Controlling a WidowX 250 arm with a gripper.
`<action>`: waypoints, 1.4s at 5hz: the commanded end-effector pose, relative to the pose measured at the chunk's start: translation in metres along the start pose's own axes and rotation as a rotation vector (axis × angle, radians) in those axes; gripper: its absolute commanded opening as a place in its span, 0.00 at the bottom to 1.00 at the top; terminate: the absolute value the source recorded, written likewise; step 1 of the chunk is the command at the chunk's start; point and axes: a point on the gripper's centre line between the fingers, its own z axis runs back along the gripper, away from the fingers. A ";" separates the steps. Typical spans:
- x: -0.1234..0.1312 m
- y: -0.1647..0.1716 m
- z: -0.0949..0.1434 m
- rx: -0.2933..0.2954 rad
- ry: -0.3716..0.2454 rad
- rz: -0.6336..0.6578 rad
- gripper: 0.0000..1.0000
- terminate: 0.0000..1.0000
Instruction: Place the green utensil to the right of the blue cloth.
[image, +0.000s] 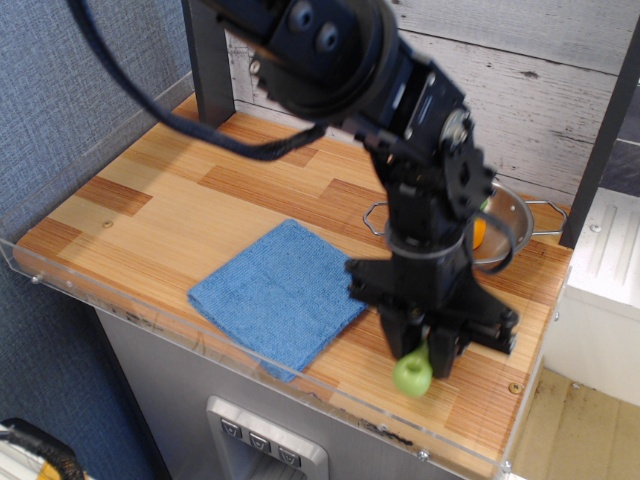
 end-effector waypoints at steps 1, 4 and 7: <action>0.013 0.004 0.000 -0.007 -0.012 -0.012 0.00 0.00; -0.008 0.002 -0.020 -0.018 0.083 -0.002 1.00 0.00; 0.011 0.012 0.048 0.062 -0.092 -0.029 1.00 0.00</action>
